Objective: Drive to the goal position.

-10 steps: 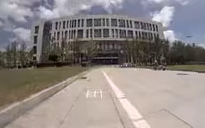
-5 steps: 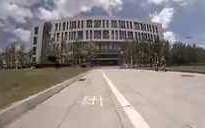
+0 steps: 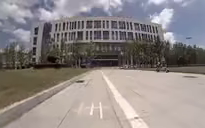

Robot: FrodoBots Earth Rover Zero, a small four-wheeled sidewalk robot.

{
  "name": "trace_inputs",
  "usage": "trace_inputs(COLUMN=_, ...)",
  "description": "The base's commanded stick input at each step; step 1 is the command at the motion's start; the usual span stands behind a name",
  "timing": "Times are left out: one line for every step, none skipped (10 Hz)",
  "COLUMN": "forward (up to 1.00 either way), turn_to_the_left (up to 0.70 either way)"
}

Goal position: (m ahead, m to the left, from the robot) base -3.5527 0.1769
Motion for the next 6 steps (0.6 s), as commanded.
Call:
trace_inputs(forward=0.00, turn_to_the_left=0.00)
trace_inputs(forward=-0.22, turn_to_the_left=0.00)
trace_inputs(forward=-0.55, turn_to_the_left=0.00)
trace_inputs(forward=-0.08, turn_to_the_left=0.00)
trace_inputs(forward=0.00, turn_to_the_left=0.00)
trace_inputs(forward=0.00, turn_to_the_left=0.00)
